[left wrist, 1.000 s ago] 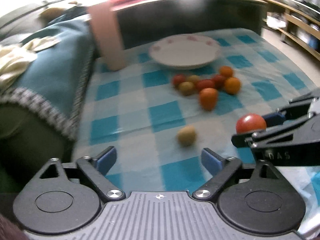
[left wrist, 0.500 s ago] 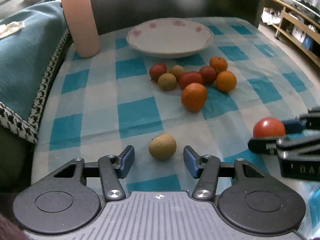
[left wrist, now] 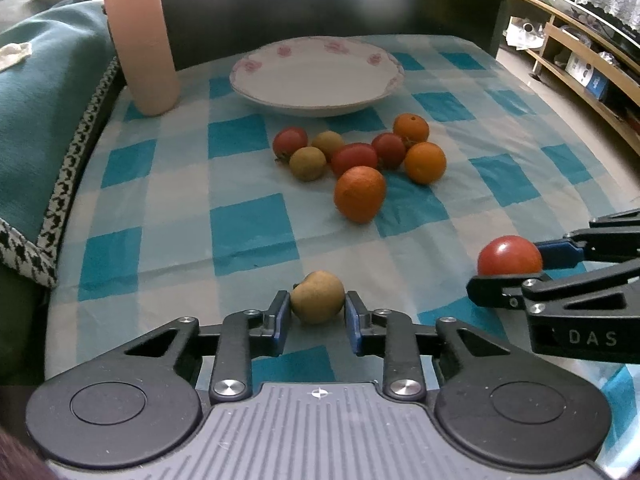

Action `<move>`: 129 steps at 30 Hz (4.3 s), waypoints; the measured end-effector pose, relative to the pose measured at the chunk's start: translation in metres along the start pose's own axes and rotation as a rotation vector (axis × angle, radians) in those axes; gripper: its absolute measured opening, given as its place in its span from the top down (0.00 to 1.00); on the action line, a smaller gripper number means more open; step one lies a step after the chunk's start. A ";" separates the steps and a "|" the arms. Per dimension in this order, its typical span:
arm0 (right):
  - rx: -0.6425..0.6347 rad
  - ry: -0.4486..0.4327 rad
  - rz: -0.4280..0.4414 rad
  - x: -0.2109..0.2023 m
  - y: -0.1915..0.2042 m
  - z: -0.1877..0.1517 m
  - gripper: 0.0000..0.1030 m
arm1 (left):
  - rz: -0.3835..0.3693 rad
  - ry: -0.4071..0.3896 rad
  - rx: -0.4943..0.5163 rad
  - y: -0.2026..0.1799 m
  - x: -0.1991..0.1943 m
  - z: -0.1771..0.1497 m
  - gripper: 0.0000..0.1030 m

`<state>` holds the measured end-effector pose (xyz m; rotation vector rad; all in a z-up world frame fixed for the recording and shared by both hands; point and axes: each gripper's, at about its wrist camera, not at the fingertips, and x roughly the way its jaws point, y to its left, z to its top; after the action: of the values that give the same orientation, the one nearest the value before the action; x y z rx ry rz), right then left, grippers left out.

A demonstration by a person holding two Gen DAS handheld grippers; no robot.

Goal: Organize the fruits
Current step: 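Grasp the small yellow fruit with the left tool while the right tool holds the tomato, then carry both fruits over the white plate and open both tools to release, then withdraw both tools from the plate toward the remaining fruits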

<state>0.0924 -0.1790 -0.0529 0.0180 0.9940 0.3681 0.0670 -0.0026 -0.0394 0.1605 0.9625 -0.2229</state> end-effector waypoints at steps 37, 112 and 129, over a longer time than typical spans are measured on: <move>-0.034 -0.014 0.013 -0.005 0.005 0.000 0.46 | -0.041 -0.011 0.013 -0.016 -0.009 0.023 0.65; -0.060 -0.215 -0.032 0.068 -0.035 0.163 0.41 | 0.028 -0.098 -0.088 0.036 0.053 0.153 0.42; -0.061 -0.219 -0.059 0.034 -0.033 0.144 0.40 | -0.018 -0.122 -0.059 0.021 0.020 0.132 0.41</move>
<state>0.2367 -0.1771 -0.0078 -0.0261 0.7653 0.3342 0.1884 -0.0158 0.0187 0.0834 0.8488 -0.2185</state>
